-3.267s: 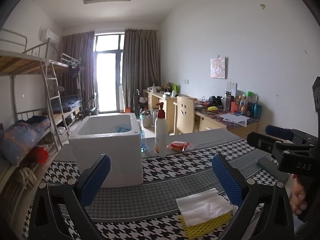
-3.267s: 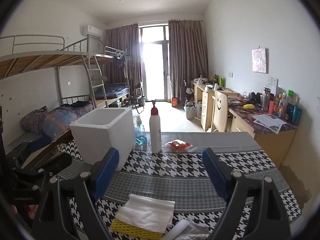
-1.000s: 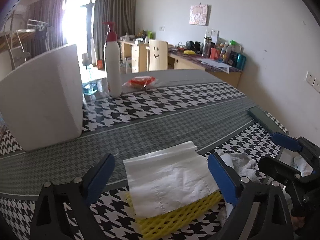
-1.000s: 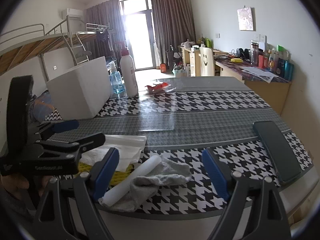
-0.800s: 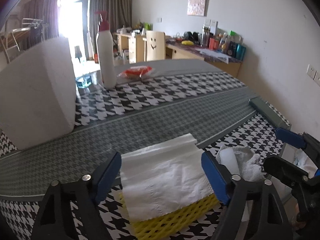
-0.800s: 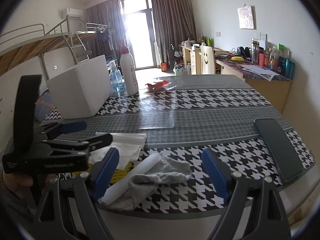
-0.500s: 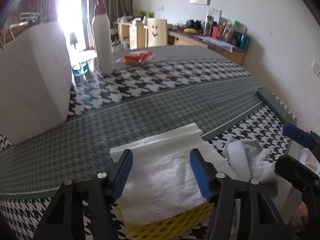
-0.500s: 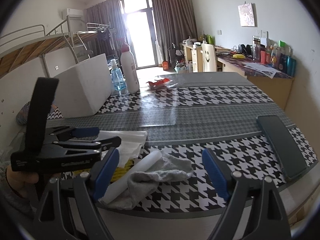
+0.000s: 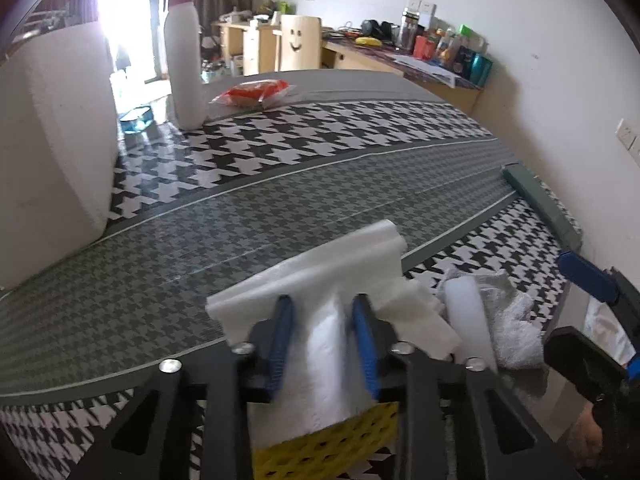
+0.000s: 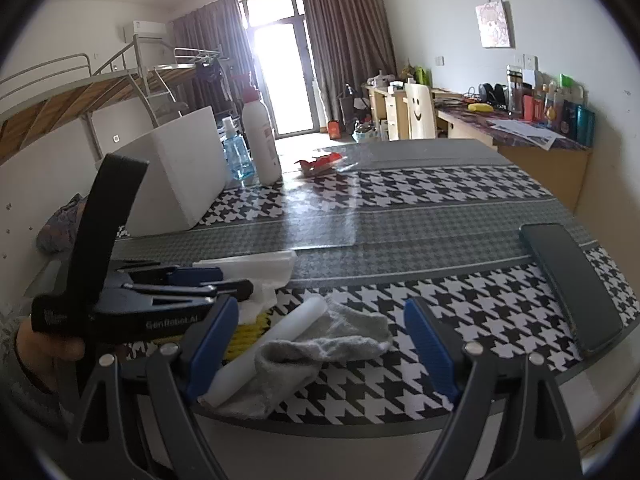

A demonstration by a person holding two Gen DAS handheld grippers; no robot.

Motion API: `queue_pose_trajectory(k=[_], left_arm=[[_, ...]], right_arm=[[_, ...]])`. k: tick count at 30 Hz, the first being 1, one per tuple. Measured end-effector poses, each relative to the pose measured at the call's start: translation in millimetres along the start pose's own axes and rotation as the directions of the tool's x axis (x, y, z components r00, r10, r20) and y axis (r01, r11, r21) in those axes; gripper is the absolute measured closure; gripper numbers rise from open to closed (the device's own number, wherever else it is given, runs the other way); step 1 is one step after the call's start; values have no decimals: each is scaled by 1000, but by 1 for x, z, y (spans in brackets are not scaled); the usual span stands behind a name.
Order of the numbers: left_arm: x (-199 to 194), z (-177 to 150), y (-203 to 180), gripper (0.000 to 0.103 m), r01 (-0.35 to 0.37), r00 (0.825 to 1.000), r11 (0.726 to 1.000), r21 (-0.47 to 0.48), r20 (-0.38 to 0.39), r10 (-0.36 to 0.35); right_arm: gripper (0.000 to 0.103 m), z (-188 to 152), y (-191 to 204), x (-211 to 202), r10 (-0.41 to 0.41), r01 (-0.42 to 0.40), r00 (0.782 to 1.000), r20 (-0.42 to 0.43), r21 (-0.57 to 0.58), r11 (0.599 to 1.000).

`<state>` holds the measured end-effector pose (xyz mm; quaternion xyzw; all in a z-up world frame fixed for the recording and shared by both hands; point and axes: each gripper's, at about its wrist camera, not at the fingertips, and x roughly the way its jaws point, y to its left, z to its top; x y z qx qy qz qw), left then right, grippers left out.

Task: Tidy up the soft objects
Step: 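Close the left tool on the tissue pack and lift it off the sponge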

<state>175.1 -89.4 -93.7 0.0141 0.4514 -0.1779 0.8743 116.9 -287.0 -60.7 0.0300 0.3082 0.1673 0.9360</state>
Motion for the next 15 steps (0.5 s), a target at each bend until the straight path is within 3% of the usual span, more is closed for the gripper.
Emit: queue_pose_trajectory(k=[5,15], left_arm=[[-3,0,-3,98,56,998,998,2,9,-56],[-35,0,4,99,89,989,996,-11,123,-86]], right_arm=[[15,0,0,-1,2,-2,1000,2,6,1000],[15,-1,7,3,12,-12,1000,-27,-5,1000]])
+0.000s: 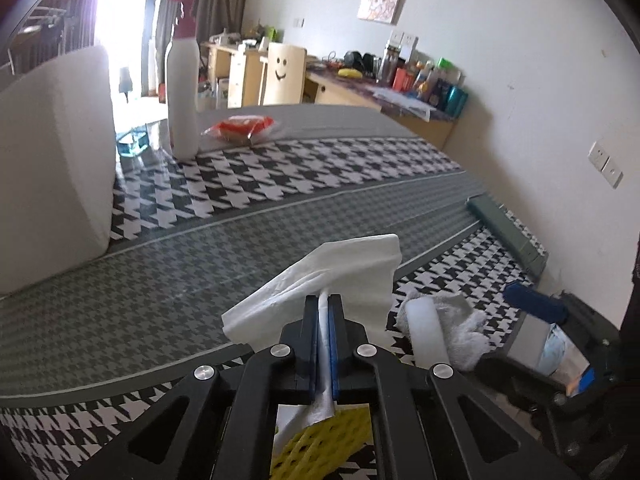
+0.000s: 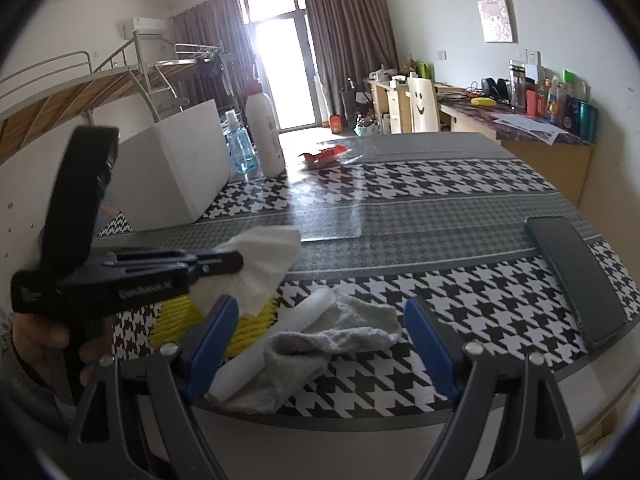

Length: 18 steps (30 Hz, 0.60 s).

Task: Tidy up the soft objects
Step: 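Close the left tool on the tissue pack and lift it off the sponge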

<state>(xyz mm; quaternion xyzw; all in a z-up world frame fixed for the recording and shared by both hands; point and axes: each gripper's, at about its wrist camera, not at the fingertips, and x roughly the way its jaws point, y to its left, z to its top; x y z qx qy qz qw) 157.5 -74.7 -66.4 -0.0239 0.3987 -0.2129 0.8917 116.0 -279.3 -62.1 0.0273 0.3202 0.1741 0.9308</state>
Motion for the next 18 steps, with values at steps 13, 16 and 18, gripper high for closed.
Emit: queue_pose_trajectory(k=[13,16,18], left_arm=[[-33,-4,19,99,-54,995,998,-9,85,55],[-36,-6,24,98,-58,995,998,-18,85,59],[-37,-6,27,98,-70,994,997,-23,87,72]], right_arm=[[15,4,27,10,61,-62,998,-20,-54,997],[15,6,34,14,71,-73,997,-31,-60,996],[15,6,37,17,82,-84,996,-39,-66,994]])
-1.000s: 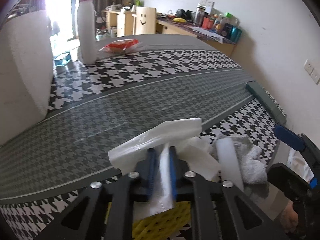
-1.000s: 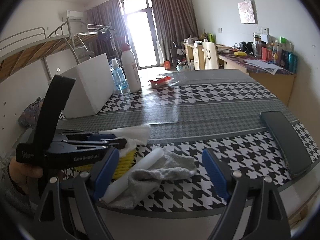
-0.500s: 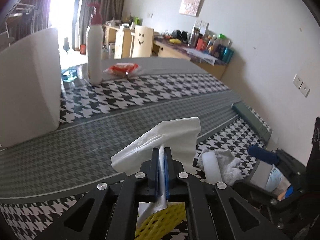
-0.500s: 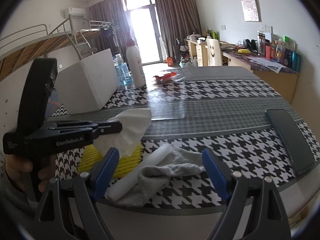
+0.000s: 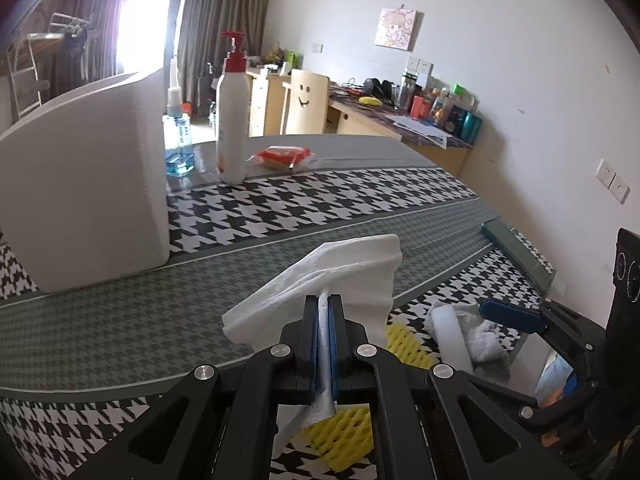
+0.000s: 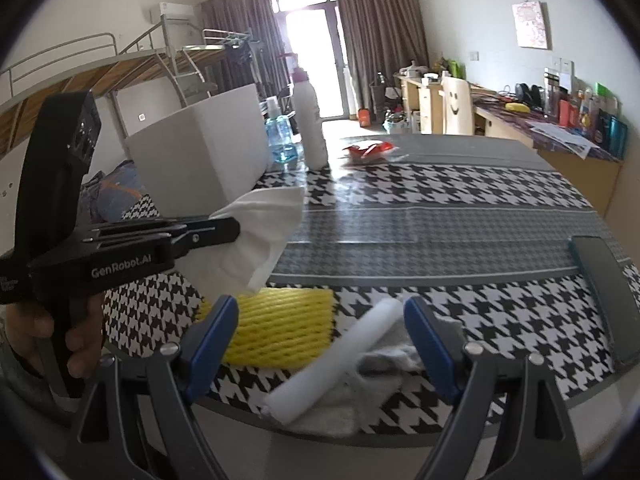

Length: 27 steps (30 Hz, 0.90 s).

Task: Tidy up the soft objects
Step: 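Close the left tool on the tissue pack and lift it off the sponge, then grasp the yellow mesh sponge with the right tool while the left tool holds the tissues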

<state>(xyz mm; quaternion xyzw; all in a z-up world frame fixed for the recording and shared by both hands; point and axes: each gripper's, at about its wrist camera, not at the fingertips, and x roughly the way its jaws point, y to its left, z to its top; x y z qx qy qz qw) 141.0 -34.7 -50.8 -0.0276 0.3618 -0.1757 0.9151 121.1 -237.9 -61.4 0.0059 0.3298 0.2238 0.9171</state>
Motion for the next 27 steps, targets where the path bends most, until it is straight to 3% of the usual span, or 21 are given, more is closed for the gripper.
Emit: queue_pose_trajectory(k=[6,11,19,27], left_arm=[[-2,1,10,98,-26,1000,999,-20,8,26],[-4,0,11,98,-26,1000,1000,-14,12,26],[-7,0,14,98,-24,1000,1000,-18,19,24],[-12,-3,17,98,-22,999,1000,-13,24,22]], right_arm=[[16,4,8,21,67,-67,996,-50,3,998],[31,2,8,35,86,-86,990,-110,4,996],[34,-5,3,41,57,-56,981,-188,10,998],[46,-9,16,49,-6,-10,972,-237,-66,998]])
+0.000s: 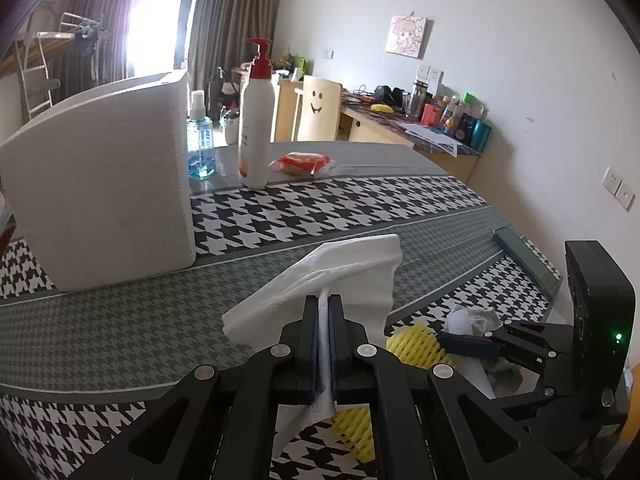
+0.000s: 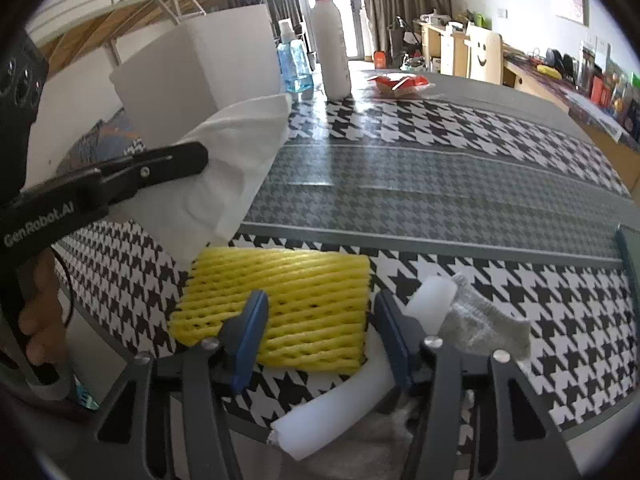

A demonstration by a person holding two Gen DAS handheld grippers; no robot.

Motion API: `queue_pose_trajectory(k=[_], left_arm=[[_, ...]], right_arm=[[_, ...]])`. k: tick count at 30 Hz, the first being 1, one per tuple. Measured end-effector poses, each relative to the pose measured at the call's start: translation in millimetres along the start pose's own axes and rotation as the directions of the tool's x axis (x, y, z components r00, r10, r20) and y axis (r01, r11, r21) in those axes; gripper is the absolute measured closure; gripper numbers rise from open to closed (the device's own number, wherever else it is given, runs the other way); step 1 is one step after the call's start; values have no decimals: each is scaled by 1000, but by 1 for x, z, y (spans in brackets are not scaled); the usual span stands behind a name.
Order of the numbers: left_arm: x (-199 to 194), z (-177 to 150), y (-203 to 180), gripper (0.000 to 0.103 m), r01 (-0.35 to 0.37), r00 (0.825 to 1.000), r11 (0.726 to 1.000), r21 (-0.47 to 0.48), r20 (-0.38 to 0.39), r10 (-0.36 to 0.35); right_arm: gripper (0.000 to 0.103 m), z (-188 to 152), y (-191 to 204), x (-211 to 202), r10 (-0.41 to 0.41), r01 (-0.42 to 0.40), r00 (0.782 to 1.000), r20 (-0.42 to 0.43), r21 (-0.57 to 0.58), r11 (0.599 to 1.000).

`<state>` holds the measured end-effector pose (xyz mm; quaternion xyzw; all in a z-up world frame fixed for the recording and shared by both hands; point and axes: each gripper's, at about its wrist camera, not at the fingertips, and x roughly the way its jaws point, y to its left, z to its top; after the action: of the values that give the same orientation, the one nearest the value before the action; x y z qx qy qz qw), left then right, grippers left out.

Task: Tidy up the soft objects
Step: 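Grasp the yellow mesh sponge with the right tool while the left tool holds the tissues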

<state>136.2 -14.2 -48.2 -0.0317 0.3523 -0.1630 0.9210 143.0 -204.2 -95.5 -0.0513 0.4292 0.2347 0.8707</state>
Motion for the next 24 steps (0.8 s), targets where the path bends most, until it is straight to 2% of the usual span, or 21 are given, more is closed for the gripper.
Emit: queue_pose_trajectory(k=[3,5,8,12,17,24], left_arm=[[-2,1,1,99,-3,1000,1000,-4,4,3],[-3,1,2,99,-6,1000,1000,-6,7,6],[-6,1,4,98,-11,1000,1000,-9,10,11],[-13,2,8,99,-21,999,1000,-15,26,21],[-21,3,10,99,-37,998,999,-19,44,38],[-31,2,12,99,-45,996,999,-14,71,46]], right_arm=[[57,-1,1,0,3,-3,1000,-4,-12,1000],[70,0,2,1,26,-26,1000,-10,-19,999],[82,-2,5,-2,64,-64,998,-10,-22,998],[83,1,1,-13,106,-105,993,47,-8,994],[83,3,-1,-24,91,-91,991,100,5,996],[83,10,0,-31,67,-69,989,129,11,998]])
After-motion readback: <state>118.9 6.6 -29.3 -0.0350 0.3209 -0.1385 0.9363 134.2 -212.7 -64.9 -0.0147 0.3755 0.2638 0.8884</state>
